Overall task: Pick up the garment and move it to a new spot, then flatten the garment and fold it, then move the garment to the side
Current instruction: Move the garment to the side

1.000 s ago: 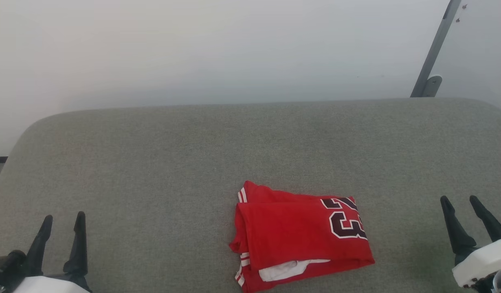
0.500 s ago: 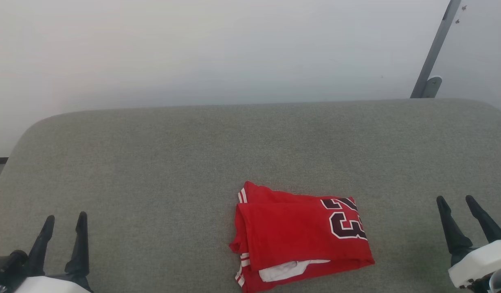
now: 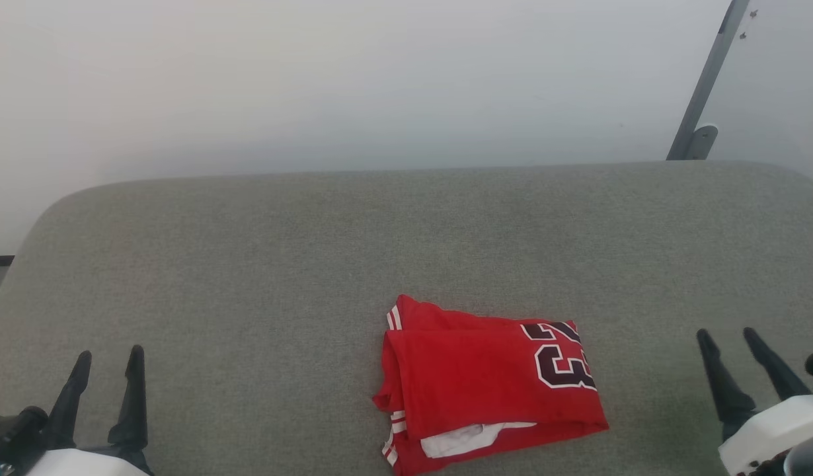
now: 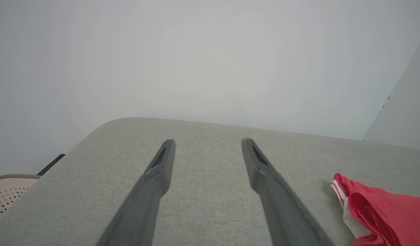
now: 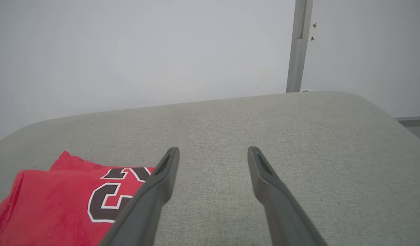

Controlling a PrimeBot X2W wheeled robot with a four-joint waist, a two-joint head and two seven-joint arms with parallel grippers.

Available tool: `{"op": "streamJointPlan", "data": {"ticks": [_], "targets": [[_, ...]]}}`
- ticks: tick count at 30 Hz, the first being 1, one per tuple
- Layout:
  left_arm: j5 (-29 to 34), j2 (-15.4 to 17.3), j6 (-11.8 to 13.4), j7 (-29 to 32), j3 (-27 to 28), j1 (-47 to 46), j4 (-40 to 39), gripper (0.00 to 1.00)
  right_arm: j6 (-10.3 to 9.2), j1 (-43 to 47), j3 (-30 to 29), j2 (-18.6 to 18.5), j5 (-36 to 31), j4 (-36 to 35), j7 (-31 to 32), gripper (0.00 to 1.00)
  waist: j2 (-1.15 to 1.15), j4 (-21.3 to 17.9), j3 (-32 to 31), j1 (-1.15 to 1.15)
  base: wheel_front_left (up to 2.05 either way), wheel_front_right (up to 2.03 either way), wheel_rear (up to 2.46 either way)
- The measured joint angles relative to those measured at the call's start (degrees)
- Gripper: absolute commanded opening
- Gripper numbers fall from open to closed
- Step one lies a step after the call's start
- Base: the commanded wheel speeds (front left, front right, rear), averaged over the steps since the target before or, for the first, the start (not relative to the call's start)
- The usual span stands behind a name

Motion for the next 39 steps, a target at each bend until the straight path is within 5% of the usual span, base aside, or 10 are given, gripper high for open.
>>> {"op": "streamJointPlan", "data": {"ticks": [16,38,39], "targets": [[-0.58,-0.05,0.54,1.26,-1.29,0.94,-1.47,1.0,0.0,-3.57,8.13,0.64,3.88,1.98,14.15,1.0,0.0,4.28,0.82,0.0,0.0,0.0,0.0],[-0.9,-1.96,-0.02,0.25,-5.45,-4.37,1.79,1.0,0.0,-13.77,10.22,-0.54,5.05,10.47,35.62,1.0,0.0,11.84,9.37,0.0,0.0,0.0,0.0],[-0.9,-2.0,-0.07,0.23,-5.53,-4.64,2.05,1.0,0.0,-14.11,10.48,-0.79,5.11,10.54,36.42,0.47,0.0,12.02,9.62,0.0,0.0,0.0,0.0]]}}
